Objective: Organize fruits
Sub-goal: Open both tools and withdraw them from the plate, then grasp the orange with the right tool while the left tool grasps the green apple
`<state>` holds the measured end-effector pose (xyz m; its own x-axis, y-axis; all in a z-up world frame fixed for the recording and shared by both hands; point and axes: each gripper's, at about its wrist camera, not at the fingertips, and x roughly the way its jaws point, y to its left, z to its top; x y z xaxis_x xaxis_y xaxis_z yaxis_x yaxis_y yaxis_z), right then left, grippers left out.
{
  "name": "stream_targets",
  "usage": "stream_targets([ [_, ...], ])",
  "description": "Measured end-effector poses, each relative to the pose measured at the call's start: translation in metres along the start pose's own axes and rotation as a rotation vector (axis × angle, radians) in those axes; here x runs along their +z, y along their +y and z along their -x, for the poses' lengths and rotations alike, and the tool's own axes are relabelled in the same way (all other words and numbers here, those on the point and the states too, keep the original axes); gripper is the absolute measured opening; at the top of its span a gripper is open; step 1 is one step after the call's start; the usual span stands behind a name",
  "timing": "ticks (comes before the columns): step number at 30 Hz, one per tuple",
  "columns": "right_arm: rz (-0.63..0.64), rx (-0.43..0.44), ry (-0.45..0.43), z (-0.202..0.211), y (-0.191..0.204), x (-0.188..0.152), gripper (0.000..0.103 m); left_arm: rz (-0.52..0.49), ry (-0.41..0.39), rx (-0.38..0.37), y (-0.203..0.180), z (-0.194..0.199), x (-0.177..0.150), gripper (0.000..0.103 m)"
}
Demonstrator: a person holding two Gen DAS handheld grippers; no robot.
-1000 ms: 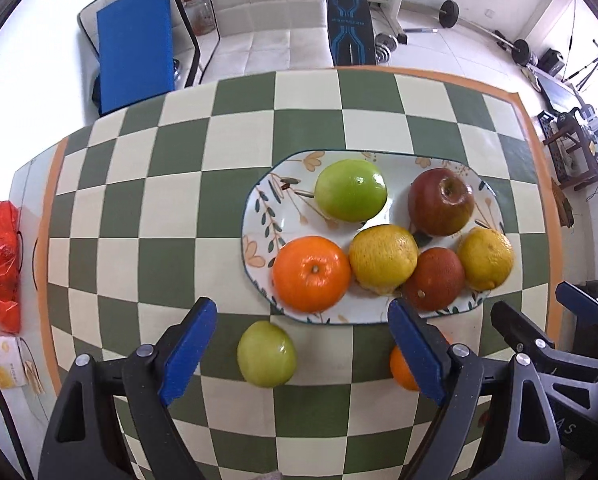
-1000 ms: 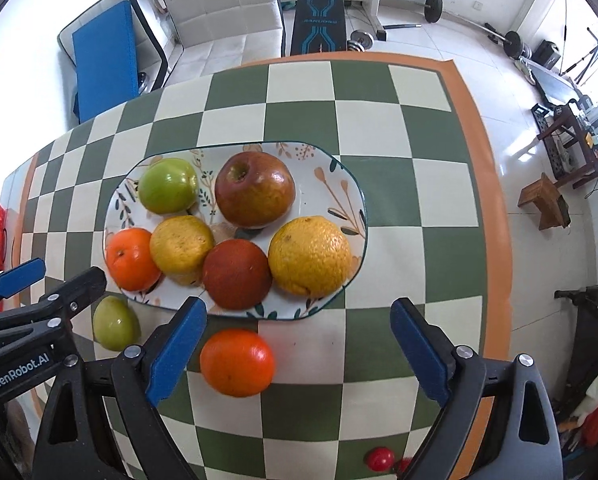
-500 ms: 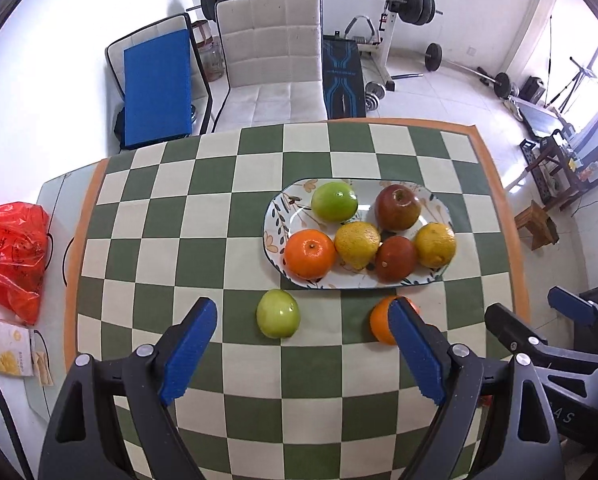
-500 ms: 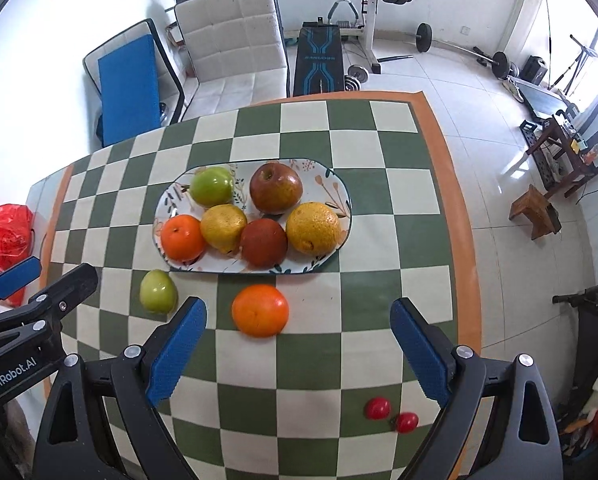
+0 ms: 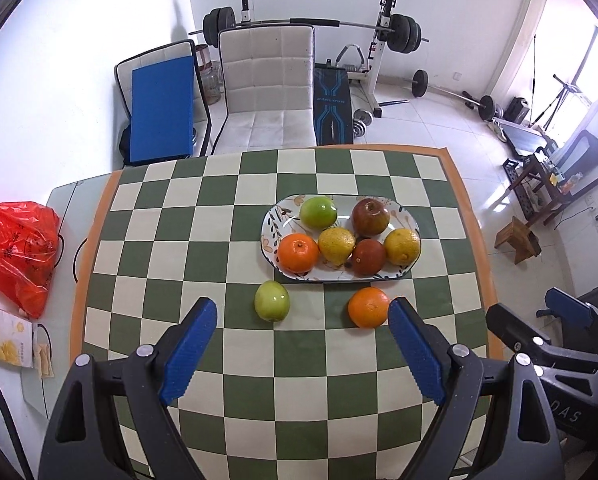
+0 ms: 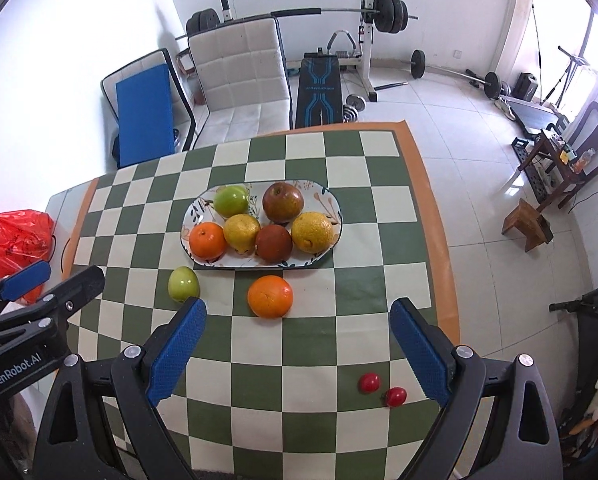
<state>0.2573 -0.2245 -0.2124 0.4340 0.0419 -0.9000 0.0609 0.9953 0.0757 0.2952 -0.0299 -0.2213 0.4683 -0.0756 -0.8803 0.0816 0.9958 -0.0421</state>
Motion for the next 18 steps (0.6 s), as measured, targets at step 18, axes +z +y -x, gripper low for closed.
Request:
stream_targets([
  [18,-0.041,0.058,0.026,-0.015,-0.004,0.007,0.095,0.046,0.03,0.021,0.009,-0.018,0.009,0.102],
])
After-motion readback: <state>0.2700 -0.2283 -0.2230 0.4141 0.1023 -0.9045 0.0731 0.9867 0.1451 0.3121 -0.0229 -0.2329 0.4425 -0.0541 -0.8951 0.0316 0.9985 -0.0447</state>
